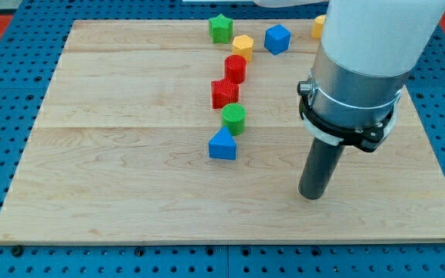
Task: Point your arm towards center right
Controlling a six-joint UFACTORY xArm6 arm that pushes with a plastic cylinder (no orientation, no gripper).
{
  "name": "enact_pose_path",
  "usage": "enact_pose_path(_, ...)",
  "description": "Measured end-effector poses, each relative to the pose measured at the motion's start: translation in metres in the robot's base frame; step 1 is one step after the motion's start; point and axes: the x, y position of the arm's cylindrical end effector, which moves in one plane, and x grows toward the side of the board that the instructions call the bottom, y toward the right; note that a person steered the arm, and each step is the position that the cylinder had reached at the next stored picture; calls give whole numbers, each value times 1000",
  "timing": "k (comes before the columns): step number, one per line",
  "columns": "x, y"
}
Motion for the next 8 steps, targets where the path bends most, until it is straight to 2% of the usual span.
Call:
enact_pose_path(6,0,13)
enact_pose_path(7,-20,26)
enact_pose_path(8,-83,54)
